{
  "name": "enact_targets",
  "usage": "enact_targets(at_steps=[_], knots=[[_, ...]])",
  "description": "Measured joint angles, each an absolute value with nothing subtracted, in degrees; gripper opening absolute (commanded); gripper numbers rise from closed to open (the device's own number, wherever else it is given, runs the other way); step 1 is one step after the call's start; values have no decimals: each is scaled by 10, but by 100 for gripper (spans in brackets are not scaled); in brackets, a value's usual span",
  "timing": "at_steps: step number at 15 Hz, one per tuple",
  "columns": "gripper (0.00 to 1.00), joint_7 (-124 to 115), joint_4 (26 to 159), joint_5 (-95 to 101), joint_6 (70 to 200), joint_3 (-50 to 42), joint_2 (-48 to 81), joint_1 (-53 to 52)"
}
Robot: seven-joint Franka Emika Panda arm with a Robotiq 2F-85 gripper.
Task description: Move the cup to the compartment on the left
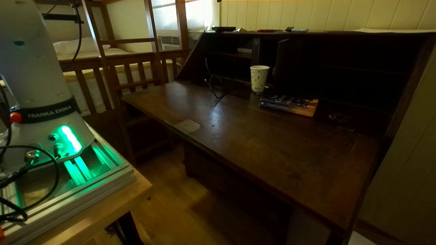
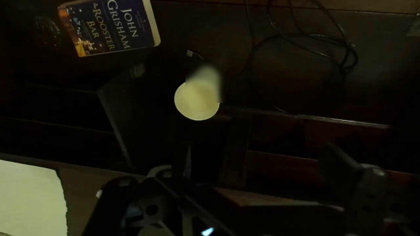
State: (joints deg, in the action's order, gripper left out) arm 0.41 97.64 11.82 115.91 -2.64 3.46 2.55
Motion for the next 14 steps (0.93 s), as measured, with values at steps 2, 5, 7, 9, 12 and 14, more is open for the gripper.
enact_targets(at_steps=[2,5,7,9,12,14], knots=[[100,6,977,118,1158,-27,35,26],[100,37,977,131,1152,-44,62,38],[100,66,973,146,1152,-65,104,58],[100,82,961,168,1154,-84,155,77],[100,83,942,198,1189,-98,238,89],[100,77,937,208,1215,-98,281,87]])
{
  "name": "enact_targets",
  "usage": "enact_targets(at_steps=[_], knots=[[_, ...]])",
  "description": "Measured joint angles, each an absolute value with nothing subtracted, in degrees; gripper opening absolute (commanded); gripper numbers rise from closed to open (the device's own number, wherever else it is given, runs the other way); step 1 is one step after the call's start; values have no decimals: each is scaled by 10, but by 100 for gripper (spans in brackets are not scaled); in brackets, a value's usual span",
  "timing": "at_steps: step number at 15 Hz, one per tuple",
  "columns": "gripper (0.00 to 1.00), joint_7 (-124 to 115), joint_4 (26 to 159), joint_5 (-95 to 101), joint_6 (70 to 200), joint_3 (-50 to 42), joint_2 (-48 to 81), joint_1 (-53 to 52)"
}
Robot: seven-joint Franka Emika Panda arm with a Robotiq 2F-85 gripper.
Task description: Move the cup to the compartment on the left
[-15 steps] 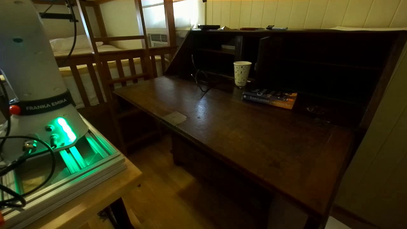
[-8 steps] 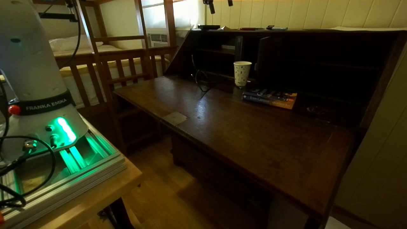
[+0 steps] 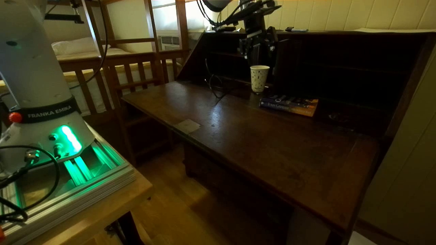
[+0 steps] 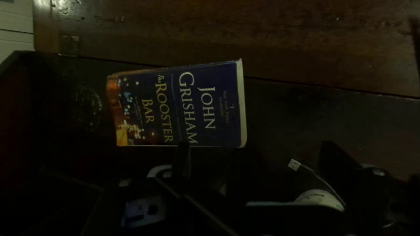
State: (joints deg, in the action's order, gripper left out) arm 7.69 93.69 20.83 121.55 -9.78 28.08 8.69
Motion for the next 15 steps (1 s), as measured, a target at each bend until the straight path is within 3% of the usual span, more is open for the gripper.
enact_targets(at_steps=[8,15], knots=[[100,24,941,211,1329,-91,318,63],[100,60,961,176,1327,-58,300,62]])
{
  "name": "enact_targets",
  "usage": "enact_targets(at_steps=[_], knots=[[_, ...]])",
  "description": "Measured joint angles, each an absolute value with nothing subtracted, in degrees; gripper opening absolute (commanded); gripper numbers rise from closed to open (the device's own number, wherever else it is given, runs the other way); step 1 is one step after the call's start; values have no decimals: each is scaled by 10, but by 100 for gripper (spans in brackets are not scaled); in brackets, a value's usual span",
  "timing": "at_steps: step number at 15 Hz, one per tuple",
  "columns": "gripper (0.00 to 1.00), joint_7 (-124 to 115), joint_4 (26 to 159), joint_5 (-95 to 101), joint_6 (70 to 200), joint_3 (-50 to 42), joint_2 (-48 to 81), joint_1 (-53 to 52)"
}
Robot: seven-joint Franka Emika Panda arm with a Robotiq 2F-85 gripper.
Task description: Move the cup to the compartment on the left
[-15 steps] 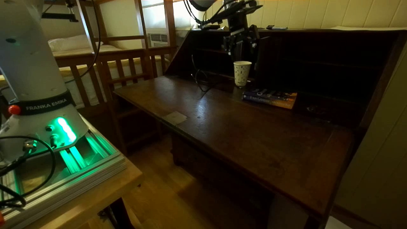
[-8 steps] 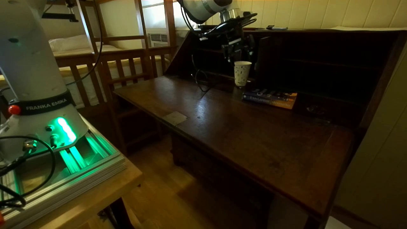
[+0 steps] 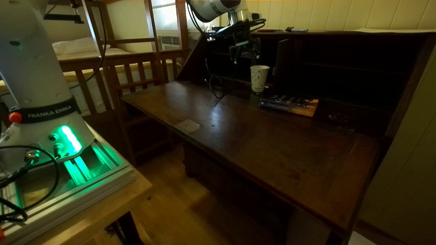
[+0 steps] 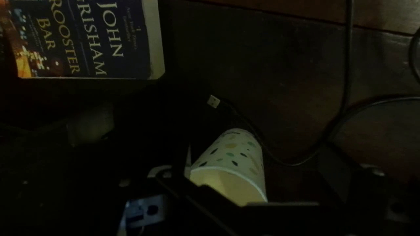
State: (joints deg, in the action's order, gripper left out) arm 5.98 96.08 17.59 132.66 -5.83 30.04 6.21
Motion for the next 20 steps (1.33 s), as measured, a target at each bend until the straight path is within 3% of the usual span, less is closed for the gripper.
enact_targets(at_steps=[13,14,15,17,20], knots=[[100,111,968,129,1415,-46,301,78],[97,115,970,120,1417,-43,302,81],[77,117,972,115,1419,-42,303,83],[71,121,973,112,1425,-42,308,87],[49,139,971,112,1438,-42,324,93]])
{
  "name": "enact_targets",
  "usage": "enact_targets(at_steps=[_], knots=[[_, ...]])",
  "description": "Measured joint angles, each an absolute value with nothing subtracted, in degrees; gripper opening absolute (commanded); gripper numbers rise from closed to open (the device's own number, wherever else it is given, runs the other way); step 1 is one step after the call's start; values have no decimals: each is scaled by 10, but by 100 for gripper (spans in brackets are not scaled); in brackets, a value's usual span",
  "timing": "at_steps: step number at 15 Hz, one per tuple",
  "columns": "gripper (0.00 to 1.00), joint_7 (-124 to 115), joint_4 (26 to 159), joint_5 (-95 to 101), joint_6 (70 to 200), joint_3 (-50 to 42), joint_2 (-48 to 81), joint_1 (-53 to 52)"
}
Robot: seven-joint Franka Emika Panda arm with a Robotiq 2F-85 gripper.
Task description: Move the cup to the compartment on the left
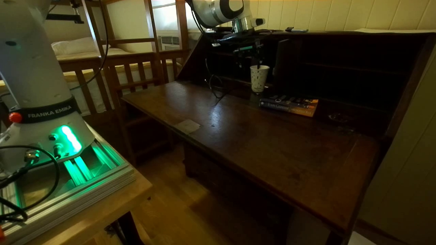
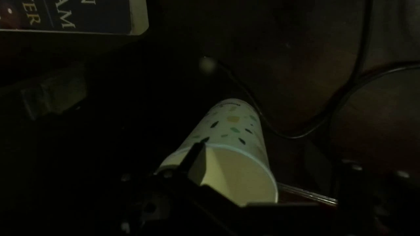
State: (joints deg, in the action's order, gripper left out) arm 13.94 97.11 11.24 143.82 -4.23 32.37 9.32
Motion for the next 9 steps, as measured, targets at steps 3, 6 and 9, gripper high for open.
enact_targets(at_steps=[3,6,9], knots=[[27,158,967,114,1445,-42,336,94],[7,168,965,116,1451,-42,341,91],[47,170,965,118,1452,-42,341,87]])
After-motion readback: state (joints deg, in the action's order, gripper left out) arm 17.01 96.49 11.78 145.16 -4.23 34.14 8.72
